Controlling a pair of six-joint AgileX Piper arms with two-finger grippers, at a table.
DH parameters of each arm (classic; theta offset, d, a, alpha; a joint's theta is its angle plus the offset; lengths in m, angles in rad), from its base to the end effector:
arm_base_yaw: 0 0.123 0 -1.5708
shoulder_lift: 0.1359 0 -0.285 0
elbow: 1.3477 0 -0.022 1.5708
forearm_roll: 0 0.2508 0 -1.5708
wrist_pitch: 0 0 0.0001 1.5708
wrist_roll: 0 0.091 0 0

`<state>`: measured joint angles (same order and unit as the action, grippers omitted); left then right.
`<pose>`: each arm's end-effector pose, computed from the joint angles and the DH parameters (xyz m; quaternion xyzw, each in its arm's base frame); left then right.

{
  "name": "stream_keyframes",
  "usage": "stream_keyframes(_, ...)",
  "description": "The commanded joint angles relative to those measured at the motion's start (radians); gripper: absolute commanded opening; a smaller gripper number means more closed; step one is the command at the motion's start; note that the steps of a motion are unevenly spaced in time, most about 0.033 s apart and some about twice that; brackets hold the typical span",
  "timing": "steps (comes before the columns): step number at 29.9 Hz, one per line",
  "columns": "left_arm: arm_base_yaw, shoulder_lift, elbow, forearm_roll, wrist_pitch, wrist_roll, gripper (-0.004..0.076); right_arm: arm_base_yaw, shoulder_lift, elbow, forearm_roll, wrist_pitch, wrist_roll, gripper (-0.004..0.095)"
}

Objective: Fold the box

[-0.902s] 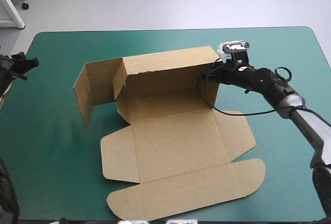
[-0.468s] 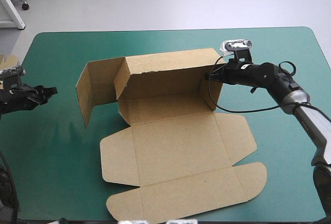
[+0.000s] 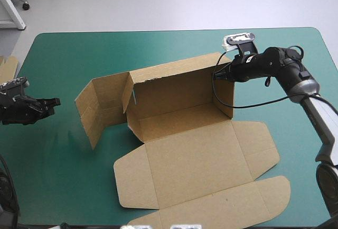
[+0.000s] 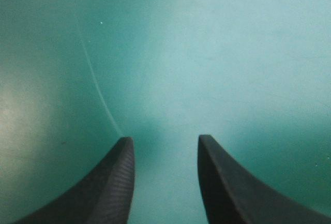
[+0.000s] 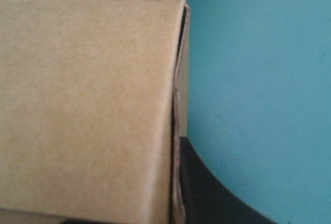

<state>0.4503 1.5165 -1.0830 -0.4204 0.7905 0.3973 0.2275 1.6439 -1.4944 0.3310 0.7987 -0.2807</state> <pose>0.2876 0.1097 0.2653 -0.1367 0.9518 -0.0742 0.2645 0.3559 0.1042 0.3426 -0.1679 0.9120 0.1414 0.3466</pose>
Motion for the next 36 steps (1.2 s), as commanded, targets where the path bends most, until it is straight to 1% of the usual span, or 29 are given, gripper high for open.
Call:
stream_keyframes(1, 0.002, -0.035, -0.026, -0.036, -0.005, -0.011, 0.0288, -0.003, -0.046, -0.121, -0.063, 0.051, 0.063, -0.0032)
stream_keyframes(4, 0.002, -0.037, -0.026, -0.041, -0.003, -0.011, 0.0288, -0.003, -0.042, -0.185, -0.129, 0.112, 0.098, -0.0032)
stream_keyframes(8, 0.002, -0.037, -0.026, -0.045, -0.001, -0.011, 0.0288, -0.003, -0.010, -0.243, -0.172, 0.174, 0.124, -0.0032)
stream_keyframes(13, 0.002, -0.037, -0.026, -0.068, -0.001, -0.009, 0.0288, -0.003, 0.072, -0.300, -0.183, 0.250, 0.129, -0.0032)
stream_keyframes(19, 0.002, -0.037, -0.026, -0.078, 0.002, -0.009, 0.0288, -0.003, 0.155, -0.390, -0.181, 0.295, 0.148, -0.0027)
stream_keyframes(21, 0.002, -0.037, -0.026, -0.078, 0.002, -0.009, 0.0288, -0.003, 0.183, -0.427, -0.179, 0.320, 0.149, 0.0021)
stream_keyframes(23, 0.002, -0.037, -0.026, -0.080, 0.004, -0.009, 0.0288, -0.003, 0.208, -0.458, -0.179, 0.336, 0.149, 0.0099)
stream_keyframes(24, 0.002, -0.037, -0.026, -0.080, 0.004, -0.009, 0.0288, -0.003, 0.223, -0.472, -0.179, 0.340, 0.152, 0.0176)
stream_keyframes(27, 0.002, -0.037, -0.026, -0.080, 0.004, -0.009, 0.0288, -0.003, 0.252, -0.512, -0.195, 0.333, 0.177, 0.0357)
stream_keyframes(29, 0.002, -0.037, -0.026, -0.080, 0.006, -0.009, 0.0288, -0.003, 0.269, -0.532, -0.224, 0.319, 0.190, 0.0447)
stream_keyframes(30, 0.002, -0.037, -0.026, -0.080, 0.006, -0.009, 0.0288, -0.003, 0.276, -0.542, -0.233, 0.310, 0.192, 0.0478)
stream_keyframes(32, 0.002, -0.037, -0.026, -0.082, 0.006, -0.004, 0.0288, -0.004, 0.282, -0.550, -0.232, 0.278, 0.192, 0.0503)
stream_keyframes(36, 0.002, -0.037, -0.026, -0.089, 0.003, -0.004, 0.0288, -0.015, 0.283, -0.552, -0.177, 0.205, 0.158, 0.0504)
